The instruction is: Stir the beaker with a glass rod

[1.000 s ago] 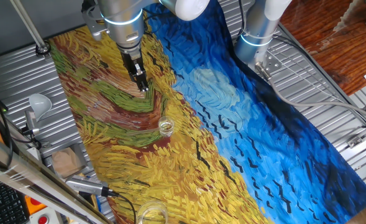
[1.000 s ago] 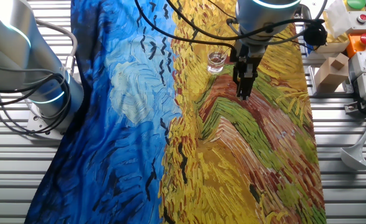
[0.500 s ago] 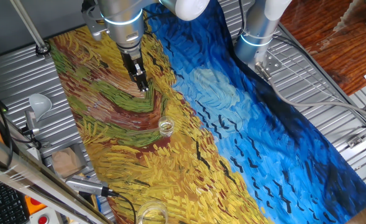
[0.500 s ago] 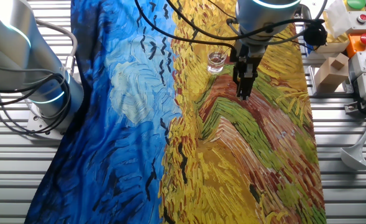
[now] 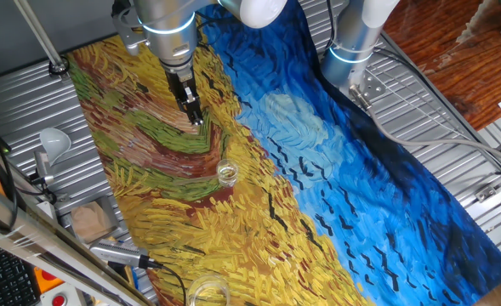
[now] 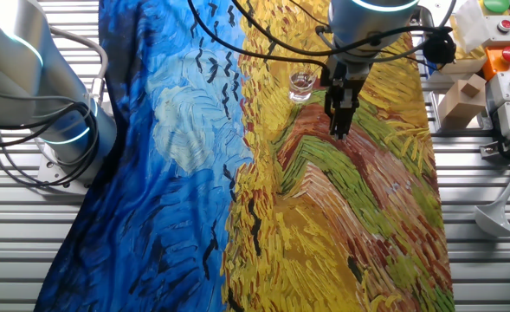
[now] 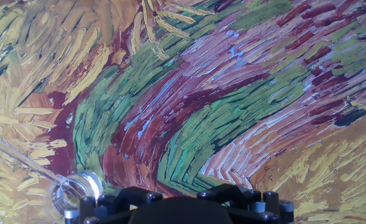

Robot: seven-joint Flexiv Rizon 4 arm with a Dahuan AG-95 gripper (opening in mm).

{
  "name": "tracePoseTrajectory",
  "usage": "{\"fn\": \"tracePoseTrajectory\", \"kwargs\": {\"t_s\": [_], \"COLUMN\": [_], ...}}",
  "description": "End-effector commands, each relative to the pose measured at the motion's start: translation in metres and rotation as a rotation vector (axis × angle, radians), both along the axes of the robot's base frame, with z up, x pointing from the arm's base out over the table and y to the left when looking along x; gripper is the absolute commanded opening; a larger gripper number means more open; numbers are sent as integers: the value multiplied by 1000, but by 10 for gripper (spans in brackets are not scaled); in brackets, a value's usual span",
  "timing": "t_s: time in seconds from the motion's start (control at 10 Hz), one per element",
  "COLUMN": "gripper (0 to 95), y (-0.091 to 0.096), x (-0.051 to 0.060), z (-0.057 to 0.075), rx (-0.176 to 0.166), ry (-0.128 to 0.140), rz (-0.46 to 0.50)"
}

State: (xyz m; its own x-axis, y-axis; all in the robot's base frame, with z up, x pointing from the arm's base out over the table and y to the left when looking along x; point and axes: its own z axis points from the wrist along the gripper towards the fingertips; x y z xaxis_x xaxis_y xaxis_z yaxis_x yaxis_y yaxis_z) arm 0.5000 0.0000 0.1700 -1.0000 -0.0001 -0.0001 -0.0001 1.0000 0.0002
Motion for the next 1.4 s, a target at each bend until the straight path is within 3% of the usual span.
{"fn": "tracePoseTrajectory", "kwargs": {"t_s": [0.1,0.2,1.4], "gripper": [950,0,0], "y": [0,0,0], "x": [0,0,0], "z": [0,0,0], "rx": [24,18,16], "ry": [-31,-30,-29], "rz": [41,41,42]}}
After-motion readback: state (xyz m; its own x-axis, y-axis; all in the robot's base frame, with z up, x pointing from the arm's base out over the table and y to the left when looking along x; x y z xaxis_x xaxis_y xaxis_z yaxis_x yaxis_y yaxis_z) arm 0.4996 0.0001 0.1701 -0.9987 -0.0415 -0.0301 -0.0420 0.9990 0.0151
